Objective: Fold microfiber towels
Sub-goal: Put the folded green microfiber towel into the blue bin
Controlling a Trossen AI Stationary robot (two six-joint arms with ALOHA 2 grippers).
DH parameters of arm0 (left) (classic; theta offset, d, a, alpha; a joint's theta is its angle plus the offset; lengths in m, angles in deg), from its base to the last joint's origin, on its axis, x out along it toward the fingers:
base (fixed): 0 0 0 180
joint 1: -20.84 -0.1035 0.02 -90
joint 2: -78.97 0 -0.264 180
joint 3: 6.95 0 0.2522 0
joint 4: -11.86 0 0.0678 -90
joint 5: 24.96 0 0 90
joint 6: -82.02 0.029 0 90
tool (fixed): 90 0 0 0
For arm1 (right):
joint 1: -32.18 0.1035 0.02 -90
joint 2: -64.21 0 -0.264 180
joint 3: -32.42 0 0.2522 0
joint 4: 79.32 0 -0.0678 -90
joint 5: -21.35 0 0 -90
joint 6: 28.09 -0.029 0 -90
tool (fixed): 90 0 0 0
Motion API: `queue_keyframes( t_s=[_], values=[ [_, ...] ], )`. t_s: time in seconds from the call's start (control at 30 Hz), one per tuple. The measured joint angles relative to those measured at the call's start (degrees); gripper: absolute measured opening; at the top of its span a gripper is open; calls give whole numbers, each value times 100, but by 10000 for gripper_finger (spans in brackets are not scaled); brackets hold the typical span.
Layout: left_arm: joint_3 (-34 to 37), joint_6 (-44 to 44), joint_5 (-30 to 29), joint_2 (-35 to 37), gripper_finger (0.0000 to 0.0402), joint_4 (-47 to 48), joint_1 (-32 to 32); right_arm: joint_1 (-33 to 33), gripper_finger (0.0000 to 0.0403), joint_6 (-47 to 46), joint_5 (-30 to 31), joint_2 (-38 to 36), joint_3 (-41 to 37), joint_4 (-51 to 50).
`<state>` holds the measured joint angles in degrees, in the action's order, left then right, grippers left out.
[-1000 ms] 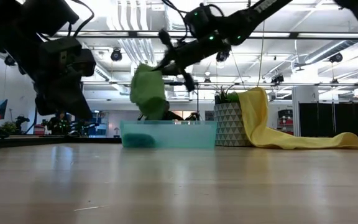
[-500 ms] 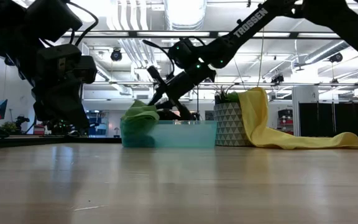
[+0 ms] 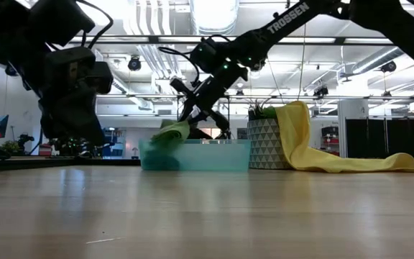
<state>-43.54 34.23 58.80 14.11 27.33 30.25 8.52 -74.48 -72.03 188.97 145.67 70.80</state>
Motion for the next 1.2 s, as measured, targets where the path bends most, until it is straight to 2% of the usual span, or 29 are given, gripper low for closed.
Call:
queue_keyframes(
  t_s=[0.3, 0.6, 0.87, 1.07, 1.2],
  values=[
    [0, -177, 183, 0, 0, -145, 10, 0, 21, -232, -149, 527, 421, -352],
    [0, -291, 275, 2, 0, -157, 85, -9, 109, 184, -105, 1219, 1849, -1682],
    [0, -232, 293, 7, 0, -168, 92, -111, 171, 917, 66, 1292, 2570, -2246],
    [0, -89, 291, 7, 0, -169, 92, -143, 182, 1528, -142, 1276, 2828, -2586],
    [0, -83, 291, 7, 0, -168, 92, -91, 162, 2029, -159, 1253, 3069, -2986]
  ],
)
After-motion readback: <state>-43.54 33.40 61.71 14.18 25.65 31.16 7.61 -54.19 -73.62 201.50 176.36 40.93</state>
